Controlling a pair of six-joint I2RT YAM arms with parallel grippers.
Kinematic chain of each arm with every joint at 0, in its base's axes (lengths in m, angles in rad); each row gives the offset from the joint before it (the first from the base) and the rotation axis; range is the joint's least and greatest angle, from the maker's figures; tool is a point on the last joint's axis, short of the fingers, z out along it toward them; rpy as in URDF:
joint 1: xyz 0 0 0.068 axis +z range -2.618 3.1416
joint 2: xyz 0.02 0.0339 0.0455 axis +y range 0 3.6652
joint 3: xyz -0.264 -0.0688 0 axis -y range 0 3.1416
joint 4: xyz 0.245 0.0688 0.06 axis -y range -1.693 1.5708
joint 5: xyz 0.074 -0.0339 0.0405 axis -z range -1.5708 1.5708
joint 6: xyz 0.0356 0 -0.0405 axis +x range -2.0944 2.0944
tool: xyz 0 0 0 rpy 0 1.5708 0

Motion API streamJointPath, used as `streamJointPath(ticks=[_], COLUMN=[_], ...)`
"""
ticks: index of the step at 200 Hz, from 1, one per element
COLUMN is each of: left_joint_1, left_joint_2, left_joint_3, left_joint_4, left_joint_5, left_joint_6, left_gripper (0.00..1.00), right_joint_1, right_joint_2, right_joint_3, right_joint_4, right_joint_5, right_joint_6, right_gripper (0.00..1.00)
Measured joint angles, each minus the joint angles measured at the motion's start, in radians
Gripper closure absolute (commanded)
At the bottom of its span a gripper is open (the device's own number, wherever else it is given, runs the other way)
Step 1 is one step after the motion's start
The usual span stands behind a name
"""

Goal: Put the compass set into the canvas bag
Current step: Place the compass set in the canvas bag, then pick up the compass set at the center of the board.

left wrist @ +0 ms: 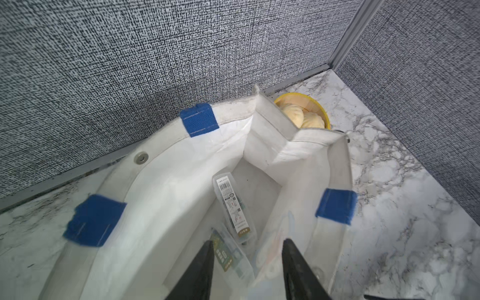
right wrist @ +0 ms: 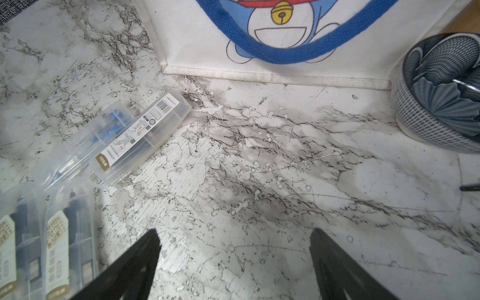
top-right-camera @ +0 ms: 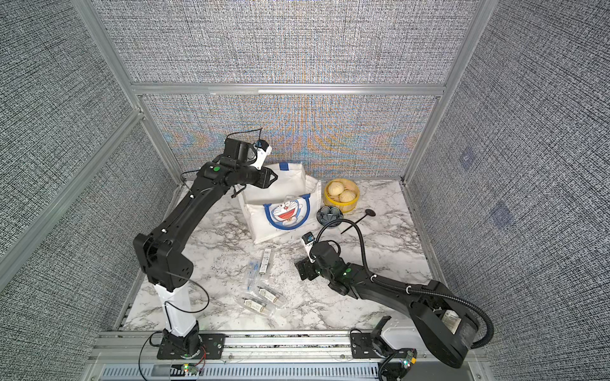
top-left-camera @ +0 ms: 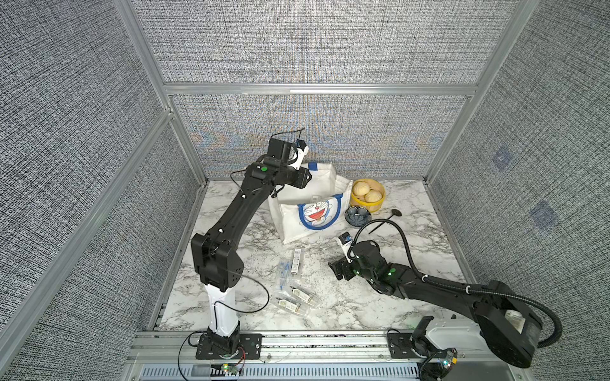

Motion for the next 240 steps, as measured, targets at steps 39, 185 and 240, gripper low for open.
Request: streamJointPath(ticks=[39, 185, 240], left_joint_1=[0.0, 0.027, 0.027], left_joint_2=[-0.197, -0.54, -0.55], left_joint_3=[-0.254, -0.805, -0.804], left_joint_4=[0.065, 0.314, 0.314], left_joint_5=[0.04, 0.074, 0.076], left_joint_6=[-0.027, -0.129, -0.14], left_gripper=[0.55, 0.56, 0.55], right_joint_1=[0.0, 0.303, 0.356], right_joint_2=[0.018, 0.171, 0.307], right_joint_3=[0.0, 0.254, 0.328], right_joint_4=[0.002, -0.452, -0.489], right_joint_5=[-0.007, -0.096, -0.058], right_joint_6=[-0.029, -0.087, -0.083], right_gripper=[0.1, 0.14, 0.17])
